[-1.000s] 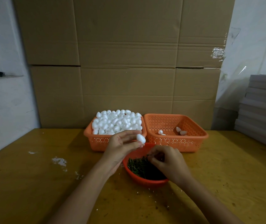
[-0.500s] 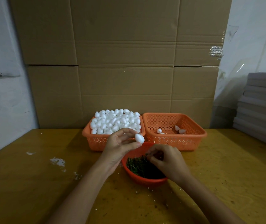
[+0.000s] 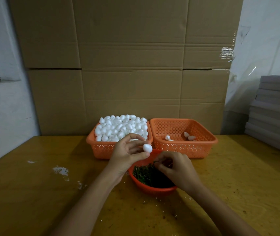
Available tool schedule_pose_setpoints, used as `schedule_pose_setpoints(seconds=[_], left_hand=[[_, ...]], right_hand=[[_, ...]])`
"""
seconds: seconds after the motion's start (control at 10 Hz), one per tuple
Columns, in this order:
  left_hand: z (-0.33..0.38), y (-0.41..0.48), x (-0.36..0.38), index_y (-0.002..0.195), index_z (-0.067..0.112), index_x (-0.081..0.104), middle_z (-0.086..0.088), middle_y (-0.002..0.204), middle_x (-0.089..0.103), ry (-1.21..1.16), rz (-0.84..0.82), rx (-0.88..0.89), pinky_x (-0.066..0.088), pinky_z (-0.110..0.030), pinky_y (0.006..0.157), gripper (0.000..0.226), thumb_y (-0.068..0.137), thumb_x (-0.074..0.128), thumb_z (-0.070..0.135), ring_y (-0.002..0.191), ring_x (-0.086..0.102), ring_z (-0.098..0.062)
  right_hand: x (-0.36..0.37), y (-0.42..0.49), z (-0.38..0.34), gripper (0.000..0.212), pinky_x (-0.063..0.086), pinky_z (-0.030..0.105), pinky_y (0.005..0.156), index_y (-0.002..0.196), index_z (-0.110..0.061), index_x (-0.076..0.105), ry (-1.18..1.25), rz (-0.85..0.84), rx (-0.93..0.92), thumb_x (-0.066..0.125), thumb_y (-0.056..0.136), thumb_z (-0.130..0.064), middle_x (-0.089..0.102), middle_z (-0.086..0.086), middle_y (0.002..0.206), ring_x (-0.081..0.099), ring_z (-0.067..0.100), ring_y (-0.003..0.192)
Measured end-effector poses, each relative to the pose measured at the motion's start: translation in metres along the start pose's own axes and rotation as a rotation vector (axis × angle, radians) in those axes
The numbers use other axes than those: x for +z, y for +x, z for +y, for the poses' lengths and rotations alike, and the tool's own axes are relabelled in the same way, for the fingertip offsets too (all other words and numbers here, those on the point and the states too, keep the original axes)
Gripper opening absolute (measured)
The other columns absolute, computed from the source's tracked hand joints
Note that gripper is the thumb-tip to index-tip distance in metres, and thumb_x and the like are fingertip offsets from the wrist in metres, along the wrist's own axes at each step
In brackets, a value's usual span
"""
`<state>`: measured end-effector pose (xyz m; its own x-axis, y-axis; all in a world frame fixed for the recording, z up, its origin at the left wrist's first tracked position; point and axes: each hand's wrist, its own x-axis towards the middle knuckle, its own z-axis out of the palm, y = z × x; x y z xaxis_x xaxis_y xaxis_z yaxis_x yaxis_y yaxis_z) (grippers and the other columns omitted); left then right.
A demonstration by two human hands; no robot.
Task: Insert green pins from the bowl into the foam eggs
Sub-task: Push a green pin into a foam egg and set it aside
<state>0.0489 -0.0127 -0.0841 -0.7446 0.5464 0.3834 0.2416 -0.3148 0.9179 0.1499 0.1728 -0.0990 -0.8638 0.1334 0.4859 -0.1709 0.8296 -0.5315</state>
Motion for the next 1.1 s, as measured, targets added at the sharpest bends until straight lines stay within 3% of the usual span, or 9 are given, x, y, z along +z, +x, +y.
schedule_pose_setpoints(seconds=[0.3,0.6,0.8,0.9,1.1], left_hand=[[0.0006,0.0001,0.0045,0.093,0.016,0.073,-0.011,0.115,0.078,0.057,0.001,0.016,0.062,-0.034,0.089,0.033,0.078,0.085,-0.010,0.102,0.078,-0.034],[0.0000,-0.0015,0.0049,0.110,0.017,0.067,-0.008,0.115,0.077,0.148,-0.021,0.041,0.062,-0.043,0.094,0.042,0.079,0.086,-0.003,0.105,0.077,-0.029],[0.0005,-0.0021,0.0060,0.104,0.023,0.069,-0.004,0.113,0.077,0.207,-0.046,0.084,0.062,-0.036,0.089,0.037,0.077,0.088,0.008,0.106,0.076,-0.025],[-0.0005,-0.0017,0.0053,0.105,0.022,0.067,-0.005,0.113,0.077,0.219,-0.055,0.093,0.063,-0.040,0.090,0.039,0.077,0.087,0.004,0.106,0.076,-0.025],[-0.0016,-0.0007,0.0057,0.106,0.024,0.068,-0.004,0.112,0.078,0.230,-0.060,0.103,0.062,-0.035,0.089,0.042,0.077,0.086,0.000,0.106,0.076,-0.024]], right_hand=[[-0.0003,0.0010,-0.0004,0.009,0.056,0.025,0.079,0.097,-0.030,0.076,-0.021,-0.005,-0.008,0.075,0.092,-0.023,0.074,-0.018,0.090,0.067,-0.003,0.086],[-0.0001,0.0001,0.0005,0.009,0.057,0.026,0.079,0.098,-0.030,0.077,-0.018,0.001,-0.014,0.076,0.092,-0.023,0.074,-0.018,0.090,0.068,-0.002,0.086],[0.0001,0.0001,0.0006,0.010,0.056,0.023,0.078,0.098,-0.029,0.078,-0.008,0.012,-0.021,0.077,0.091,-0.022,0.074,-0.018,0.089,0.068,-0.003,0.085],[0.0002,-0.0006,0.0014,0.011,0.056,0.022,0.079,0.099,-0.030,0.077,-0.016,0.011,-0.022,0.077,0.091,-0.022,0.074,-0.019,0.091,0.068,-0.003,0.086],[0.0006,0.0003,0.0015,0.012,0.057,0.026,0.080,0.101,-0.029,0.078,-0.019,0.013,-0.024,0.076,0.091,-0.021,0.075,-0.018,0.092,0.069,-0.002,0.087]])
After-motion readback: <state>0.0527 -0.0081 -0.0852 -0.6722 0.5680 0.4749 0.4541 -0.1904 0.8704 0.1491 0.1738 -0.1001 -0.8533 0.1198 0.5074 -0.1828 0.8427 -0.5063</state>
